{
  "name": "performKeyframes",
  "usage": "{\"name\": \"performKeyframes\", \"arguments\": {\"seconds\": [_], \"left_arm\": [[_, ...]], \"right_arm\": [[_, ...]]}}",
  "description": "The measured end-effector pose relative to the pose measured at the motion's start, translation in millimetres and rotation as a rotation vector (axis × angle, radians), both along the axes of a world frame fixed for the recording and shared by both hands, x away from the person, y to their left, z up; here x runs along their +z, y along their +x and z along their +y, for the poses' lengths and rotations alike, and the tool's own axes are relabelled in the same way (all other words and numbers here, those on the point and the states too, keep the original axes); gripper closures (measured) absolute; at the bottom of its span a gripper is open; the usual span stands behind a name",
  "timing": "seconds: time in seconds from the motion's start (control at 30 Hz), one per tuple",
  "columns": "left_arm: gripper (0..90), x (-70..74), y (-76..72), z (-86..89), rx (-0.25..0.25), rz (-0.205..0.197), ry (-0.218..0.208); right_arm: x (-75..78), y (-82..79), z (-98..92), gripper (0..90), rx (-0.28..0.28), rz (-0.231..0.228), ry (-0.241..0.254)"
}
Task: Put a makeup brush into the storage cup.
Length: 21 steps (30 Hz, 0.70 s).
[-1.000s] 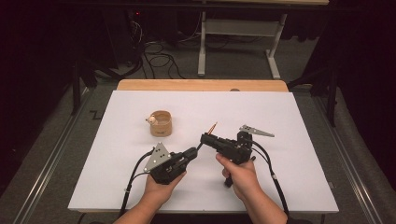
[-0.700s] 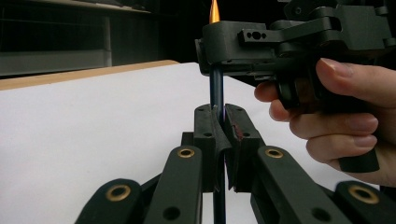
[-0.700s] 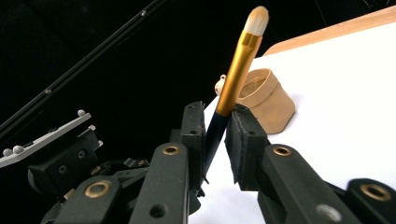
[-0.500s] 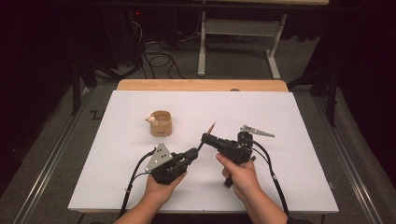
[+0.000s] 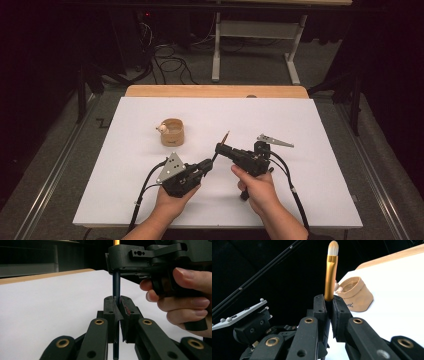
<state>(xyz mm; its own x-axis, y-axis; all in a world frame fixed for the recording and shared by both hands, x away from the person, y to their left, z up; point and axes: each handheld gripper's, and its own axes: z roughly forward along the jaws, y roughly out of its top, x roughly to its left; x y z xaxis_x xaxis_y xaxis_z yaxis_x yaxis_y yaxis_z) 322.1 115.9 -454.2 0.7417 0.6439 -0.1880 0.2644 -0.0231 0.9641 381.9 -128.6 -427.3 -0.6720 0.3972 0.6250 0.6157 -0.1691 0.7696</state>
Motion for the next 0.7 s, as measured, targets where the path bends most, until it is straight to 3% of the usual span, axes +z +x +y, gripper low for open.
{"name": "performKeyframes", "arguments": {"seconds": [0.2,0.7], "left_arm": [[77.3,1.4,-0.4,1.7,-0.003,-0.002,-0.012],[54.9,-0.6,6.3,2.5,0.014,0.057,0.001]], "right_arm": [[1.6,0.7,-3.3,84.8,-0.019,-0.012,-0.007],[4.5,-1.7,-7.0,84.7,-0.042,-0.113,-0.084]]}}
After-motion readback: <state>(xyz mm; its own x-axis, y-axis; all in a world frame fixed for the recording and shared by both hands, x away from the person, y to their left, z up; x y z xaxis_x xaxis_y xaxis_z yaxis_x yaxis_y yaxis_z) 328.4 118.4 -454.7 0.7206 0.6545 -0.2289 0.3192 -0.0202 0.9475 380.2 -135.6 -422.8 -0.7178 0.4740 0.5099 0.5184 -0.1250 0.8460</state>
